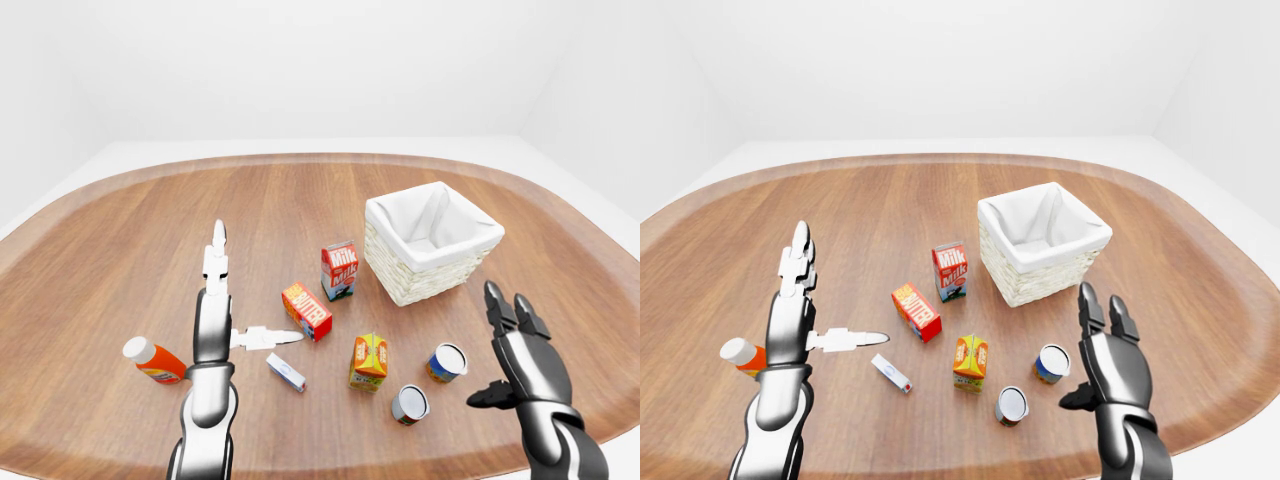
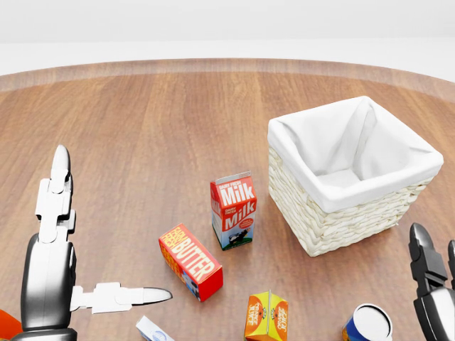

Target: Pick up the alphabet soup and the tomato sauce, and put them in the basket.

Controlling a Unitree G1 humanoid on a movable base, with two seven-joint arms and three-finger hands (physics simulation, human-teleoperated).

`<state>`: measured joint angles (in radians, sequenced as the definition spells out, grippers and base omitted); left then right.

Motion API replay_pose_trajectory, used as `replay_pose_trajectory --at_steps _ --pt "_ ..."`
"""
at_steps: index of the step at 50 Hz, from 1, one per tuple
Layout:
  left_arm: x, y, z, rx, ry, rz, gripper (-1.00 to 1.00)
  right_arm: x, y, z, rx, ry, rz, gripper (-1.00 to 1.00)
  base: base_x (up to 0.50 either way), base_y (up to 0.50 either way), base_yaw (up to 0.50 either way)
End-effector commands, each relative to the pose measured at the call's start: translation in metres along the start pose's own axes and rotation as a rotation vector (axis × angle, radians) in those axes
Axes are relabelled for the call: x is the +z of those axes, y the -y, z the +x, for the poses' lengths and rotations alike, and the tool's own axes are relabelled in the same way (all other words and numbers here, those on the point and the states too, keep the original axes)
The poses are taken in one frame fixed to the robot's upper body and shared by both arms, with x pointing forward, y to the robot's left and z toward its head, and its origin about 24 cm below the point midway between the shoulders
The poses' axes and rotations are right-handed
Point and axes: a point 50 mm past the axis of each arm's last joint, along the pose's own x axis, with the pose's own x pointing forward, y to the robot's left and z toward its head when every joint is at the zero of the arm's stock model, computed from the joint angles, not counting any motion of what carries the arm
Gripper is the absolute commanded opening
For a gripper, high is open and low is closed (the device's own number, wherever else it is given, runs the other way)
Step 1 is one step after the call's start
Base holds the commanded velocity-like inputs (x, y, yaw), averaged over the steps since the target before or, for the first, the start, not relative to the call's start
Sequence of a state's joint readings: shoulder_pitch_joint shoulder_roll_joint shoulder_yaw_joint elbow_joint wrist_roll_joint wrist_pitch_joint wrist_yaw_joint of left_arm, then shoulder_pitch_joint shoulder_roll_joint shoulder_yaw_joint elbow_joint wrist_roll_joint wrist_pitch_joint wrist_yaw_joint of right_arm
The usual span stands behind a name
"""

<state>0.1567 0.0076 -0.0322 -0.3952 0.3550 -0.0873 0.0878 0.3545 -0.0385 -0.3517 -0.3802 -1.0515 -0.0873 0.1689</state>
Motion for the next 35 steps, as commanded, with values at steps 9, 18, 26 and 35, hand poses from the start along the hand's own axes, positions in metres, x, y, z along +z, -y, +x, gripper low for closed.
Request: replay_pose_trajectory --at_steps 9,18,26,35 --pt "0.000 0.000 0.000 0.001 0.001 0.001 1.00 -0.002 -0.006 0.006 -0.007 0.003 -0.079 1.00 0.00 0.00 0.00" --pt "0.000 0.000 0.000 0.001 0.001 0.002 1.00 -0.002 -0.011 0.006 -0.010 0.009 -0.118 1.00 0.00 0.00 0.00" --pt "0.000 0.000 0.000 0.001 0.001 0.002 1.00 -0.002 -0.011 0.009 -0.016 0.021 -0.132 1.00 0.00 0.00 0.00" --pt "0.000 0.000 0.000 0.001 0.001 0.001 1.00 -0.003 -0.016 0.013 -0.020 0.029 -0.167 1.00 0.00 0.00 0.00"
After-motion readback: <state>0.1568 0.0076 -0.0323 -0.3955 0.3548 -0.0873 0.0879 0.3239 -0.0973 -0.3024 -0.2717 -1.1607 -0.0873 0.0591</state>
